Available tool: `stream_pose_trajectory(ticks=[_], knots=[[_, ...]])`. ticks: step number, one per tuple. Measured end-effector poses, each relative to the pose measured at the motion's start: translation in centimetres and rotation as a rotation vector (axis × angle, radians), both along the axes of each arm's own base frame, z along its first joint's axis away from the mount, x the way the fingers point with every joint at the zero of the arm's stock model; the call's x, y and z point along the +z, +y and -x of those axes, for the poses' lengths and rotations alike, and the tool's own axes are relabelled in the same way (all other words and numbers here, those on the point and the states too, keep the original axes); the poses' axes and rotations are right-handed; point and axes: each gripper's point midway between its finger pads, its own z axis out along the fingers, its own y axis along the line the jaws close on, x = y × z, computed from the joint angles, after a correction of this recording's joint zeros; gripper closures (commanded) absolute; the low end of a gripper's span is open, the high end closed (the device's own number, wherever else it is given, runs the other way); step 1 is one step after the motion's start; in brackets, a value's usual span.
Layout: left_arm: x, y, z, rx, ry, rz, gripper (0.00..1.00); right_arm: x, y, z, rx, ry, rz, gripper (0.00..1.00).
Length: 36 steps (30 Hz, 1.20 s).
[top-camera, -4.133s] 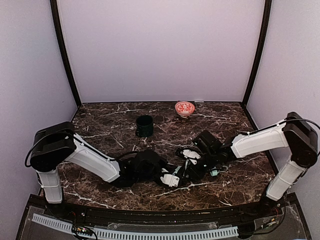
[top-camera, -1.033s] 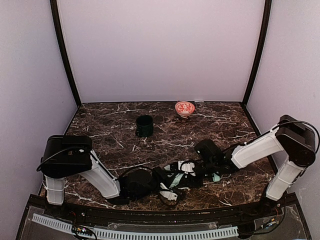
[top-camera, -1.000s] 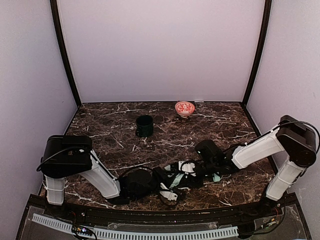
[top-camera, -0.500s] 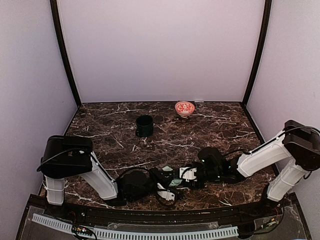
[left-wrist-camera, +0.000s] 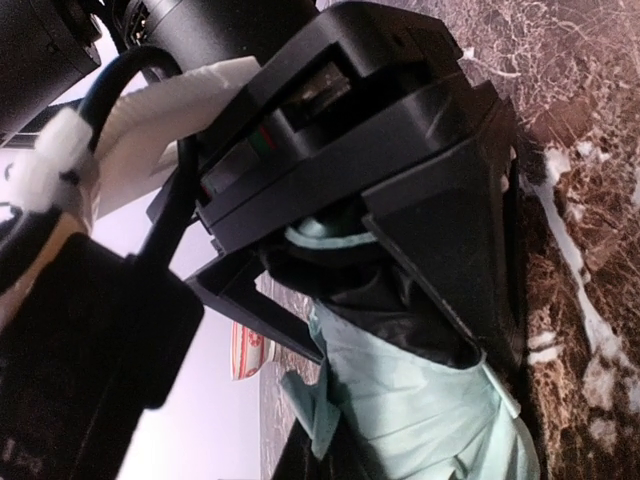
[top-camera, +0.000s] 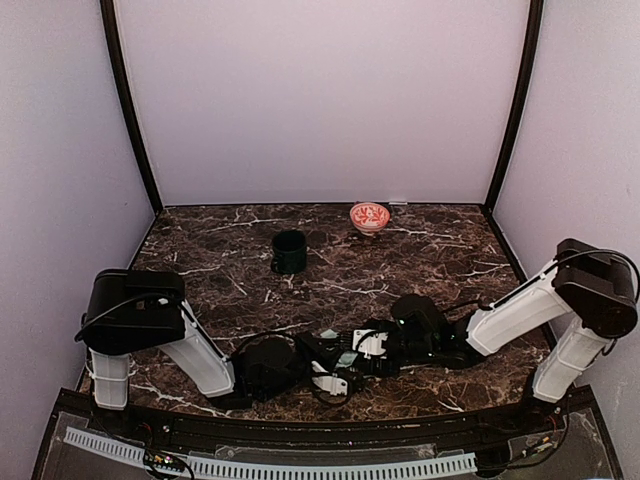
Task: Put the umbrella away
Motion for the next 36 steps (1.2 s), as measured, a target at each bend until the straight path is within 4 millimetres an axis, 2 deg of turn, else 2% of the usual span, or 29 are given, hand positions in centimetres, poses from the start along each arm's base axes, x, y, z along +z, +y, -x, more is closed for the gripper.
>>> stream_pose_trajectory(ticks=[1,3,9,14,19,20,21,22,24,27,31,34,36], knots=[[0.0,0.1,-0.1,0.005,0.000,-0.002,1.00,0.1,0.1,-0.1,-0.007,-0.001,-0.006,0.23],[-0.1,0.2,-0.2,0.011,-0.001,-0.006,1.00,0.2,0.2,-0.3,-0.016,-0.003,-0.013,0.02],[-0.2,0.2,-0.2,0.008,-0.003,-0.011,1.00,0.5,0.0,-0.6,-0.046,0.015,-0.039,0.01],[-0.2,0.2,-0.1,0.004,-0.004,-0.013,1.00,0.5,0.3,0.0,-0.016,0.039,-0.052,0.04],[-0.3,0.3,-0.3,0.012,-0.006,-0.016,1.00,0.3,2.2,0.2,0.052,0.066,-0.066,0.21],[-0.3,0.4,-0.4,0.017,-0.007,-0.019,1.00,0.2,2.5,0.3,0.065,0.072,-0.065,0.29],[-0.3,0.4,-0.5,0.020,-0.007,-0.021,1.00,0.1,2.7,0.4,0.079,0.080,-0.065,0.47],[-0.4,0.5,-0.5,0.021,-0.007,-0.022,1.00,0.1,2.8,0.6,0.094,0.082,-0.063,0.59],[-0.4,0.5,-0.6,0.023,-0.010,-0.024,1.00,-0.1,2.8,0.9,0.106,0.096,-0.060,0.73],[0.6,0.6,-1.0,0.042,-0.033,0.007,1.00,0.2,2.8,0.8,0.109,0.089,-0.065,0.84],[0.9,0.6,-1.0,0.037,-0.058,0.004,1.00,0.4,2.6,0.8,0.103,0.083,-0.065,0.98],[1.1,0.5,-0.9,0.031,-0.076,-0.001,0.99,0.5,2.0,0.7,0.082,0.067,-0.057,1.00],[1.4,0.4,-0.9,0.030,-0.090,0.006,0.91,0.8,1.4,0.5,0.063,0.041,-0.052,1.00]])
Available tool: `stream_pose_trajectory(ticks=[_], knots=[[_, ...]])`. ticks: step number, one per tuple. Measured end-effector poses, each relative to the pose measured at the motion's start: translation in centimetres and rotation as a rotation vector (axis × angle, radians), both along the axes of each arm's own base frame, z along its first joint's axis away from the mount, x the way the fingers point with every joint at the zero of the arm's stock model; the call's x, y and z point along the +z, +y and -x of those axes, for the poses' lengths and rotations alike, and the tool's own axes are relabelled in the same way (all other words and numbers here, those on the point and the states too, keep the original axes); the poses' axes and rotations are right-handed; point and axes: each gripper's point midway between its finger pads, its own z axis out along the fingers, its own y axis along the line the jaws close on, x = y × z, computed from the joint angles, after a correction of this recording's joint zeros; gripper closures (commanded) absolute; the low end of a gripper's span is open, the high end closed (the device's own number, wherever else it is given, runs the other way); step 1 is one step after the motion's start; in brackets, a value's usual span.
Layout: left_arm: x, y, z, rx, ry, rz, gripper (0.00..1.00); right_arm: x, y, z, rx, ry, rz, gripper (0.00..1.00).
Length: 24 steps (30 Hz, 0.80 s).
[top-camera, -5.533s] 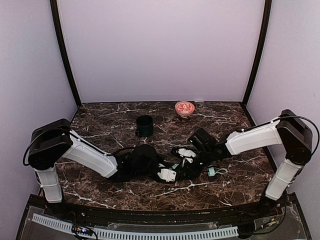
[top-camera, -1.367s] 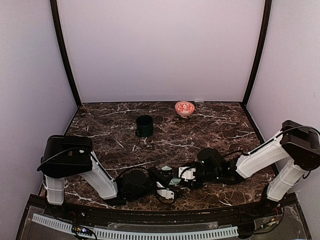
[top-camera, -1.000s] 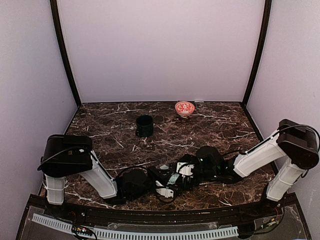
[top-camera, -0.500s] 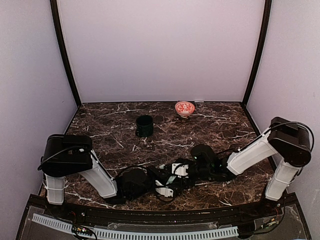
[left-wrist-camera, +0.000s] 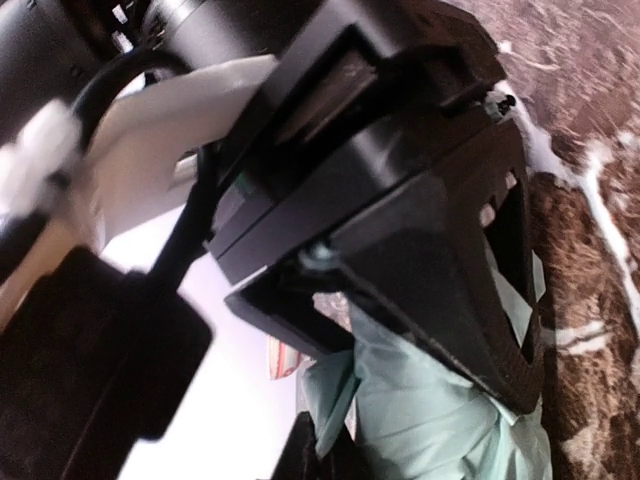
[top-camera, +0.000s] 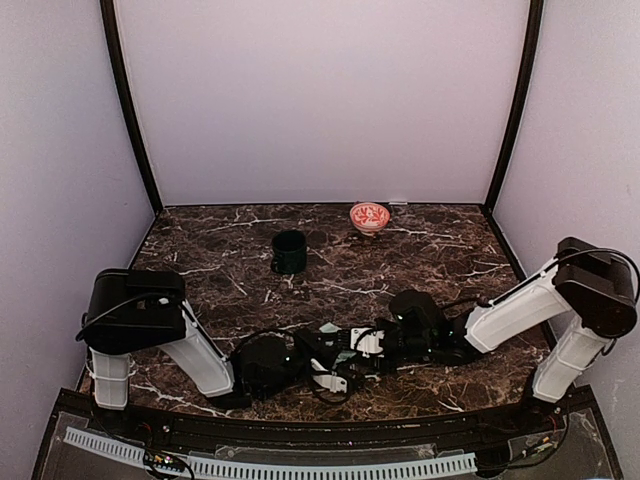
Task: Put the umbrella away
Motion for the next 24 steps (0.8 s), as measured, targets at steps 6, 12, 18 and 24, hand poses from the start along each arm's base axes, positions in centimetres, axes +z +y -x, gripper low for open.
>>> stream_pose_trajectory(ticks=[6,12,18,24], knots=[[2.4,0.3,0.6,0.006,-0.053,0.076,0.63,1.5,-1.1,-0.5,-0.019,-0.111,0.025,1.00],[5.3,2.8,0.5,0.090,-0.052,0.172,0.56,3.7,-2.3,-1.5,-0.048,-0.260,0.058,1.00],[6.7,6.4,0.1,0.179,0.144,0.271,0.64,7.5,-3.4,-3.3,-0.125,-0.490,0.099,1.00],[13.7,9.0,-3.6,0.205,0.500,0.546,0.74,11.2,-4.4,-4.5,-0.109,-0.782,0.215,0.99]])
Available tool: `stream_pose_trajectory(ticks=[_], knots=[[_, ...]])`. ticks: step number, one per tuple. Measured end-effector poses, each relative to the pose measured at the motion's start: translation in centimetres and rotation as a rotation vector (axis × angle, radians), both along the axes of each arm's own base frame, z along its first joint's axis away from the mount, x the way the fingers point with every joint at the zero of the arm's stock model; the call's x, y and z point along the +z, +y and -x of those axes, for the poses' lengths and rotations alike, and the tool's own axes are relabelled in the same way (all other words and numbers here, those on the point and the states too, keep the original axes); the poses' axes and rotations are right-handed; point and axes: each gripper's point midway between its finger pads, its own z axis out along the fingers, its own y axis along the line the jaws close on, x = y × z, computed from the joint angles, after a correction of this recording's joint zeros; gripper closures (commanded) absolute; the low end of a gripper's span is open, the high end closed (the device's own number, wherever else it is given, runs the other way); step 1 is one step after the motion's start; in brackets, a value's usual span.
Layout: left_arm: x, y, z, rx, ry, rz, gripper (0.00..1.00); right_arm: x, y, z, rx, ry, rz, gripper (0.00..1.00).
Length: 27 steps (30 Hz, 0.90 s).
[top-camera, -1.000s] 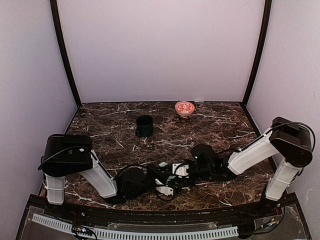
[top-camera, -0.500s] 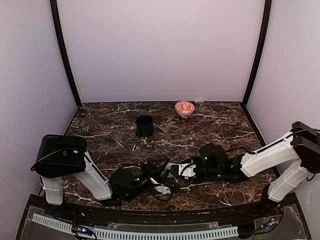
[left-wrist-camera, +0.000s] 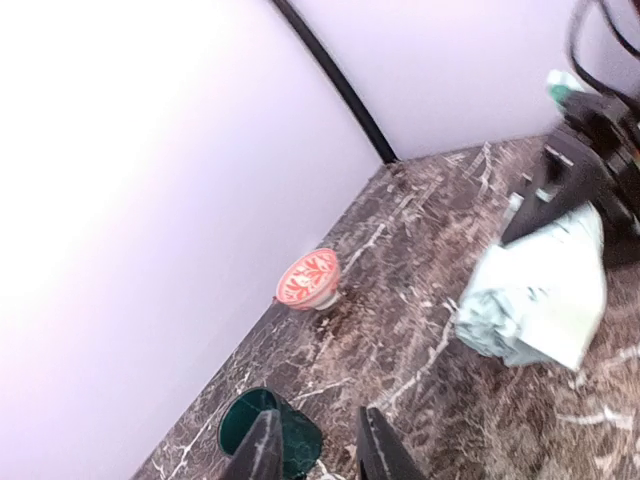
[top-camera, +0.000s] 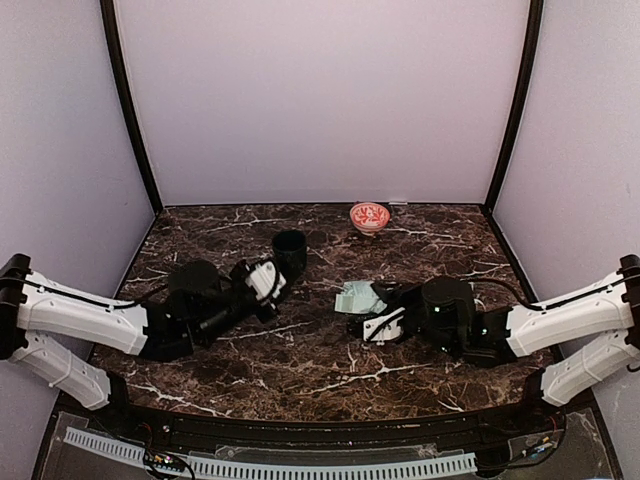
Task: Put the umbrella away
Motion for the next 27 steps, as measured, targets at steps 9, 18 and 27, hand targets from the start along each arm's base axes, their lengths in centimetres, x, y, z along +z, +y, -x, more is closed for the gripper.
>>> stream_pose_trajectory(ticks=[9,18,27], knots=[[7.4,-4.2,-1.3,-0.221,0.229,0.124,0.63,5.3,0.6,-2.1,0.006,-0.371,0.171,1.00],[0.7,-4.6,-0.4,-0.371,0.581,0.099,0.55,8.2,0.7,-3.3,-0.019,-0.434,0.146,1.00],[0.6,-5.5,2.8,-0.544,0.672,0.088,0.62,8.5,0.5,-4.1,-0.042,-0.435,0.136,1.00]])
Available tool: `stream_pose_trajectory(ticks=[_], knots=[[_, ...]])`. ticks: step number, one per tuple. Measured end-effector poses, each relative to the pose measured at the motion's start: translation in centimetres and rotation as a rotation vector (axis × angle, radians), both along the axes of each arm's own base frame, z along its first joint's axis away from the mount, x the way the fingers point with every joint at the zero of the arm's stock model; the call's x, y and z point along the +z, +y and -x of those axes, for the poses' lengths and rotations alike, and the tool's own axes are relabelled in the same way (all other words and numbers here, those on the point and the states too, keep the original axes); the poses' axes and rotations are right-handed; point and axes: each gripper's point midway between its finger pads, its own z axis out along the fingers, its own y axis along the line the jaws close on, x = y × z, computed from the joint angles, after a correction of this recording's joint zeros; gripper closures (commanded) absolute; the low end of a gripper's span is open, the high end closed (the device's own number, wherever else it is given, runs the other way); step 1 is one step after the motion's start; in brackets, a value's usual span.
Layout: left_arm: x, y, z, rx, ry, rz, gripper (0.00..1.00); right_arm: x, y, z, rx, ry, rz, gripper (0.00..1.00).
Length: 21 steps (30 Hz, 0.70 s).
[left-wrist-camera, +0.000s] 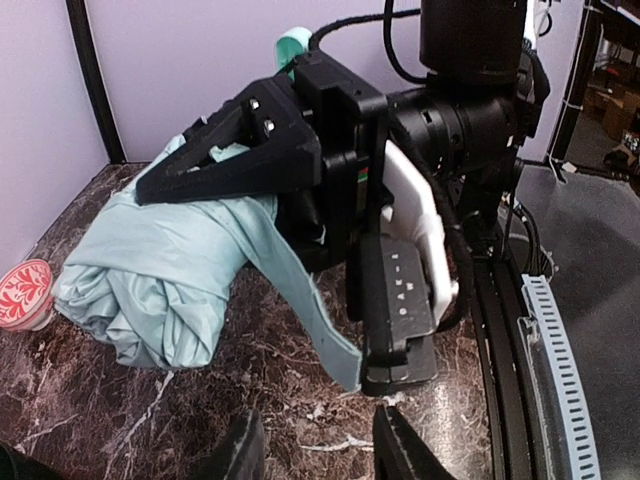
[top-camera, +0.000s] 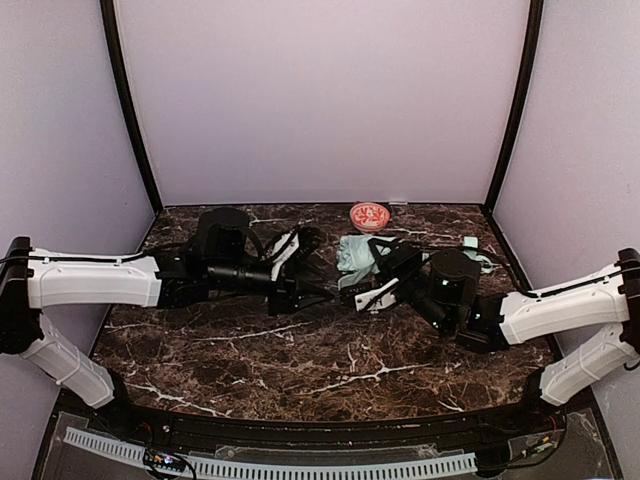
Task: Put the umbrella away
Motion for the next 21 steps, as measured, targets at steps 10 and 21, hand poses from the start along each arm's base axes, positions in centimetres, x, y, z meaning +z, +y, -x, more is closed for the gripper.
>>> stream_pose_trajectory(ticks=[10,21], knots=[[3.6,0.6,0.2,0.114,-0.128,0.112,0.58,-0.4,0.0,-0.1,-0.001,0.019,-0.009,1.00],[7.7,-4.2,-2.5,0.135,0.038,0.021,0.60,-0.7,0.1,-0.2,-0.005,0.027,0.001,1.00]])
